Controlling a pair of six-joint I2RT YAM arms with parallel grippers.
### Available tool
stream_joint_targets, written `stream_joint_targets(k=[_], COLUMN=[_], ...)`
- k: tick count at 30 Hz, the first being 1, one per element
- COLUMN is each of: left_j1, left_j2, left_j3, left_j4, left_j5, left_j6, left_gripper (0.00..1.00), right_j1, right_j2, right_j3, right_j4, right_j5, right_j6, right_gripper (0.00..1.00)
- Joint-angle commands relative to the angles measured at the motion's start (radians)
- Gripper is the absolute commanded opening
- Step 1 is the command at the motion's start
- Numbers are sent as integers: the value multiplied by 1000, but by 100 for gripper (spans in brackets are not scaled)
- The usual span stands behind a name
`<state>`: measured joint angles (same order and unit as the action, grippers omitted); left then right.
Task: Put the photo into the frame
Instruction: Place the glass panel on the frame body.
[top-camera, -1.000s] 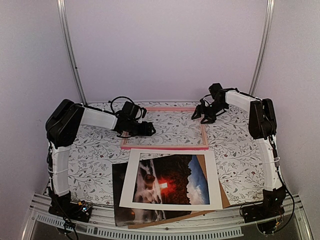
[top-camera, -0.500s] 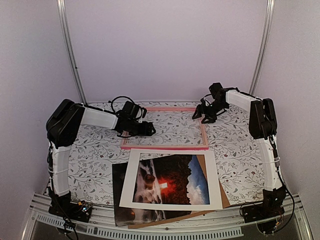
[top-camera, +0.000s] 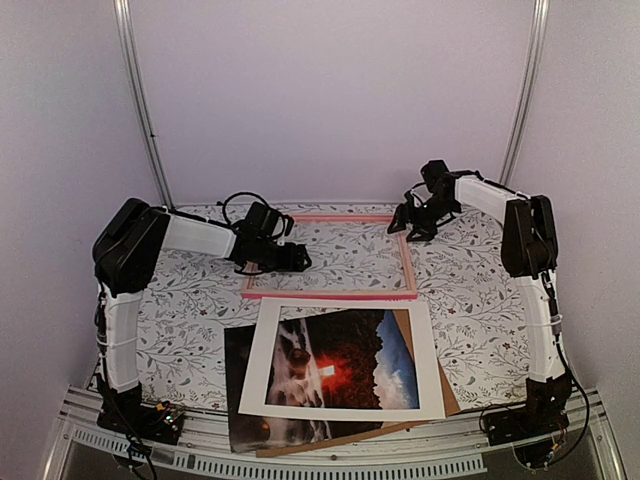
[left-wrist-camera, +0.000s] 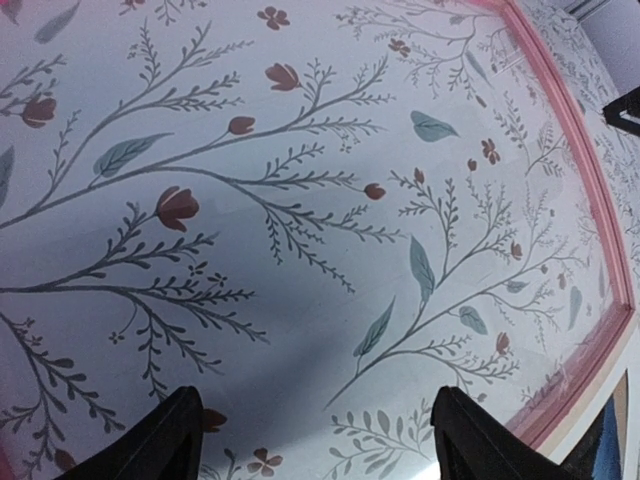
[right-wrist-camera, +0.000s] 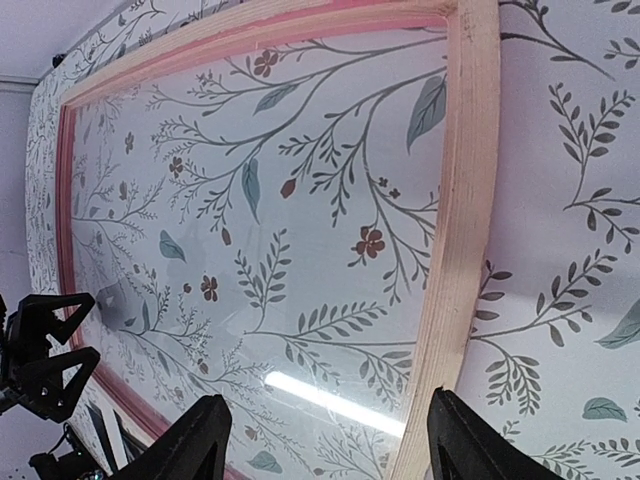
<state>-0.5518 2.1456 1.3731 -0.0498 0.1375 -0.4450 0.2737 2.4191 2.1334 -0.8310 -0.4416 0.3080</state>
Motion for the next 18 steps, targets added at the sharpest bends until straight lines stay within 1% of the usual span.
stream_joint_targets(k=[1, 3, 6, 7, 9, 14, 18], left_j1=[-12, -11, -11, -12, -11, -11, -13], left_j2=[25, 8, -28, -39, -62, -128, -208], left_j3=[19, 26, 34, 37, 49, 62, 20], left_j4=[-51, -36, -4, 5, 14, 17, 15], left_j5=[4, 14, 28, 30, 33, 33, 28], left_j6=[4, 6, 8, 11, 16, 32, 37], left_gripper=[82, 83, 84, 89, 92, 94, 94], right_j1=[-4, -4, -5, -4, -4, -2, 0], right_j2=[-80, -116, -195, -216, -268, -446, -566], right_j3=[5, -31, -139, -174, -254, -487, -659], right_j4=[-1, 28, 88, 105, 133, 201, 221], right_j5=[34, 41, 51, 56, 64, 91, 103], right_j6=[-22, -26, -28, -29, -32, -32, -23], right_gripper=[71, 71, 72, 72, 72, 73, 73])
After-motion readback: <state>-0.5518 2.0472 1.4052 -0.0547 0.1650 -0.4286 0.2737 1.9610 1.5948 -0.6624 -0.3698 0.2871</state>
